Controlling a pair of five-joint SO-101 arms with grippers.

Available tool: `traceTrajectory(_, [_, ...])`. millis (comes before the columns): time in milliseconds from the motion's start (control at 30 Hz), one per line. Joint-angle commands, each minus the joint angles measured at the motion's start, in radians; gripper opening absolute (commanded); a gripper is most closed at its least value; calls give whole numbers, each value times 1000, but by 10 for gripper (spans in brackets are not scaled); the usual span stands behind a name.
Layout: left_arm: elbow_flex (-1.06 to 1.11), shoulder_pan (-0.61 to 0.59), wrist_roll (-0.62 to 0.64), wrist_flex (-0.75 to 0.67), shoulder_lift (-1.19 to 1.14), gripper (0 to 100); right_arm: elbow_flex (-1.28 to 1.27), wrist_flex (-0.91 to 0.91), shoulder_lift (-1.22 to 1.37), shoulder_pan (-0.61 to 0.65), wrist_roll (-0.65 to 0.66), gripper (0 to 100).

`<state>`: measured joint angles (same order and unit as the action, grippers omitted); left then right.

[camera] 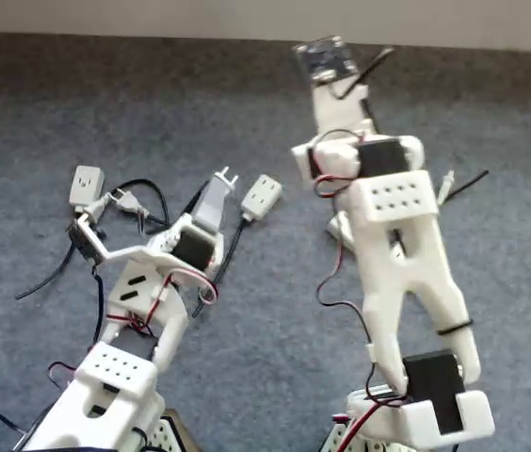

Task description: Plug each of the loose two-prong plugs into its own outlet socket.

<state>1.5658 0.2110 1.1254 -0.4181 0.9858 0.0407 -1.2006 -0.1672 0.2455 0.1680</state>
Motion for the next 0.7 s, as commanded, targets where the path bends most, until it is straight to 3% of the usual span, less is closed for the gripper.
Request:
traceTrajectory(0, [-134, -58, 3, 212, 2, 9, 82, -77, -137, -77, 9, 228])
traceTrajectory(267, [-496, -74, 6, 832, -1, 9, -101, -268, -249, -185, 3, 228])
traceTrajectory(467, [-638, -74, 3, 936, -84, 9, -367, -249, -306, -239, 6, 228])
traceTrajectory(667, [-1003, -74, 3, 1146, -487, 9, -625, -142, -398, -248, 2, 228])
